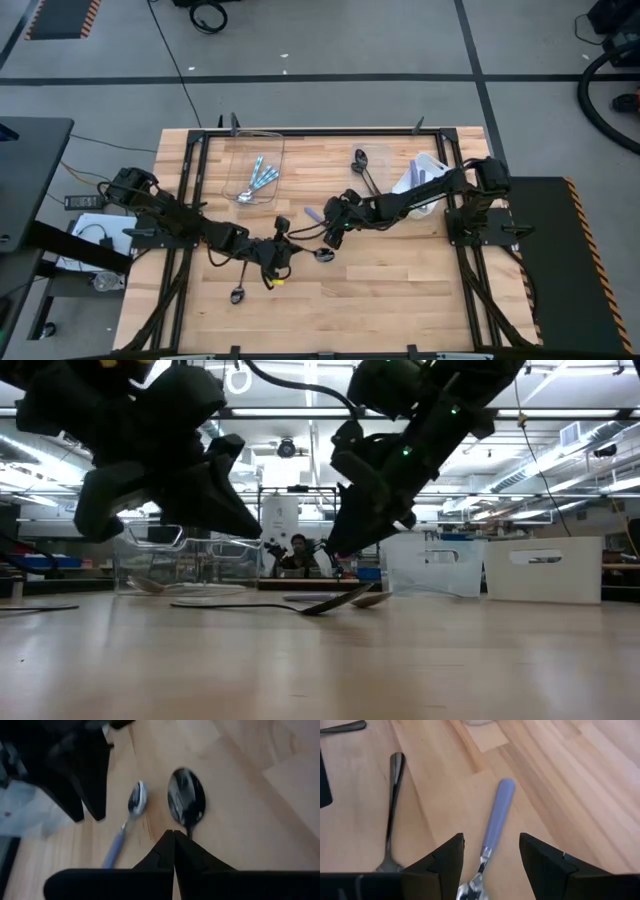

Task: Sort silverware by color (type)
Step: Put the purple spoon into the white bin

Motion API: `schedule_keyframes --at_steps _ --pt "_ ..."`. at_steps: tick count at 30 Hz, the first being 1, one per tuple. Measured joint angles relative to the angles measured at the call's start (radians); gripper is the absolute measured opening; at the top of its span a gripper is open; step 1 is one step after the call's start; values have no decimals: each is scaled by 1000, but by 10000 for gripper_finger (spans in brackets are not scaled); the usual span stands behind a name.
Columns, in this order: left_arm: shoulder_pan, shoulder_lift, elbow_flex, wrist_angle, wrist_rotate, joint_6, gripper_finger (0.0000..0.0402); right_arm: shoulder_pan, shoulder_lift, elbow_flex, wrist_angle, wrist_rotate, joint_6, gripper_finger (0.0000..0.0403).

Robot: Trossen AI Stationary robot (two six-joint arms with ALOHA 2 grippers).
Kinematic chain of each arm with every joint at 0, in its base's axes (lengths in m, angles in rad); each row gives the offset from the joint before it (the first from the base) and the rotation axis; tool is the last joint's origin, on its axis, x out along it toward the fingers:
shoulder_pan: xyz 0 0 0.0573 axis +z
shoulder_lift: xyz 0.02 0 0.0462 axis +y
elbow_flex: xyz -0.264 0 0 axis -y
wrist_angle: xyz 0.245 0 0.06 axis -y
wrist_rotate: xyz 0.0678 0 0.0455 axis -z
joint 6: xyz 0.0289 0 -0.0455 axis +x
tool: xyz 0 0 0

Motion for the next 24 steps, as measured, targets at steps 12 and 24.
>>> schedule_keyframes --at_steps 12,24 --pt "-53 -22 -33 0 -37 -89 8 -25 57 21 36 1 -78 201" --pt "-37 -232 -74 -156 -50 -107 9 -30 82 21 108 -1 -159 201"
